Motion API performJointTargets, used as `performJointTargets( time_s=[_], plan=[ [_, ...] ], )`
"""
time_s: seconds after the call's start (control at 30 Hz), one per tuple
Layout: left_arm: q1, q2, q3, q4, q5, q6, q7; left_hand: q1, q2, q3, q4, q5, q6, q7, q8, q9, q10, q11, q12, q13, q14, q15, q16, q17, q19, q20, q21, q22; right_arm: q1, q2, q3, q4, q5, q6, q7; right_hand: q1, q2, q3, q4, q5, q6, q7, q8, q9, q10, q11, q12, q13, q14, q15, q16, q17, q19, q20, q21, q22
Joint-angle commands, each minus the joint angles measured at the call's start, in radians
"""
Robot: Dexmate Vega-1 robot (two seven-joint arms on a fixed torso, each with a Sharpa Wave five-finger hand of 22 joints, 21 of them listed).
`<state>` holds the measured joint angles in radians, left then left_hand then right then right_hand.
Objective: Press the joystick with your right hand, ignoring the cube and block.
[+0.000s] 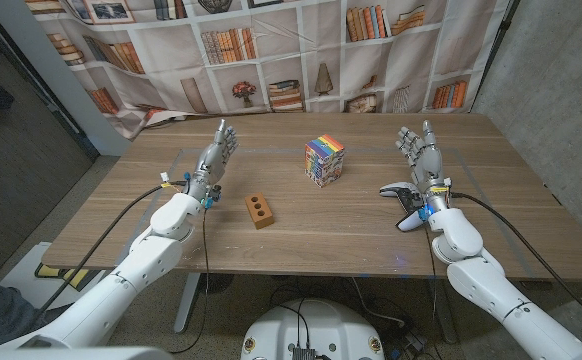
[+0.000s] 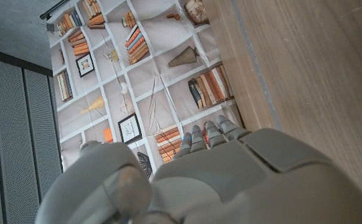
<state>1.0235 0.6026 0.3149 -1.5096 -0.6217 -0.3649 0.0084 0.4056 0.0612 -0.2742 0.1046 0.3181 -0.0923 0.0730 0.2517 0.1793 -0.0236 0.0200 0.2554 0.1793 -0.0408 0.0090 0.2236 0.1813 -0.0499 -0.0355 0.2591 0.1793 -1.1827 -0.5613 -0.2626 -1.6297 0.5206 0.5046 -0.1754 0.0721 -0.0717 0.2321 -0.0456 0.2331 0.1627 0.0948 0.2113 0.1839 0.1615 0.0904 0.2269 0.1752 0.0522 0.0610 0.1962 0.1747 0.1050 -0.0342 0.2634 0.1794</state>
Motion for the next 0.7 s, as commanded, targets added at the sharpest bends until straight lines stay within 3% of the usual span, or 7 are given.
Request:
performJointTargets(
  time_s=[0.03, 0.2, 0.5, 0.7],
  plan=[
    [0.035, -0.029, -0.021, 0.005, -0.001, -0.074, 0.025, 0.014, 0.005, -0.003, -0.010, -0.001, 0.023, 0.004, 0.005, 0.003, 0.030, 0.001, 0.006, 0.003, 0.023, 0.003, 0.001, 0.002, 0.022, -0.018, 0.006, 0.002, -0.076, -0.018, 0.041, -0.044, -0.003, 0.031, -0.004, 0.011, 0.002, 0.002, -0.005, 0.007, 0.011, -0.003, 0.002, 0.002, 0.007, -0.004, 0.008, 0.004, 0.010, 0.002, 0.005, 0.005, 0.020, -0.037, 0.005, 0.003],
    [0.051, -0.018, -0.029, -0.021, -0.005, -0.064, 0.034, 0.032, 0.017, 0.000, -0.015, -0.003, 0.074, 0.003, 0.008, 0.003, 0.082, -0.001, 0.009, 0.003, 0.082, 0.000, 0.008, 0.002, 0.082, -0.014, 0.018, 0.000, -0.099, -0.023, 0.054, -0.048, -0.014, 0.052, -0.001, 0.015, 0.004, 0.002, -0.008, 0.006, 0.018, -0.004, 0.003, 0.002, 0.016, -0.006, 0.009, 0.004, 0.024, -0.004, 0.007, 0.005, 0.034, -0.038, 0.006, 0.003],
    [0.050, -0.003, -0.029, -0.043, 0.008, -0.036, 0.044, 0.038, 0.020, 0.000, -0.017, -0.005, 0.092, 0.007, 0.008, 0.003, 0.102, 0.003, 0.010, 0.003, 0.096, 0.002, 0.007, 0.002, 0.091, -0.011, 0.016, 0.000, -0.156, -0.035, 0.089, -0.073, -0.043, 0.059, -0.027, 0.018, 0.006, 0.002, -0.009, 0.006, 0.024, -0.006, 0.004, 0.002, 0.020, -0.007, 0.008, 0.004, 0.029, -0.004, 0.006, 0.005, 0.038, -0.037, 0.005, 0.003],
    [0.037, -0.012, -0.025, -0.034, 0.012, -0.038, 0.045, 0.040, 0.022, -0.001, -0.018, -0.006, 0.104, -0.005, 0.008, 0.003, 0.109, 0.005, 0.008, 0.003, 0.101, 0.001, 0.004, 0.002, 0.094, -0.008, 0.014, 0.000, -0.195, -0.041, 0.112, -0.094, -0.080, 0.055, -0.055, 0.019, 0.007, 0.002, -0.010, 0.005, 0.028, -0.009, 0.004, 0.003, 0.022, -0.011, 0.008, 0.005, 0.030, -0.003, 0.005, 0.005, 0.040, -0.037, 0.004, 0.003]
  ],
)
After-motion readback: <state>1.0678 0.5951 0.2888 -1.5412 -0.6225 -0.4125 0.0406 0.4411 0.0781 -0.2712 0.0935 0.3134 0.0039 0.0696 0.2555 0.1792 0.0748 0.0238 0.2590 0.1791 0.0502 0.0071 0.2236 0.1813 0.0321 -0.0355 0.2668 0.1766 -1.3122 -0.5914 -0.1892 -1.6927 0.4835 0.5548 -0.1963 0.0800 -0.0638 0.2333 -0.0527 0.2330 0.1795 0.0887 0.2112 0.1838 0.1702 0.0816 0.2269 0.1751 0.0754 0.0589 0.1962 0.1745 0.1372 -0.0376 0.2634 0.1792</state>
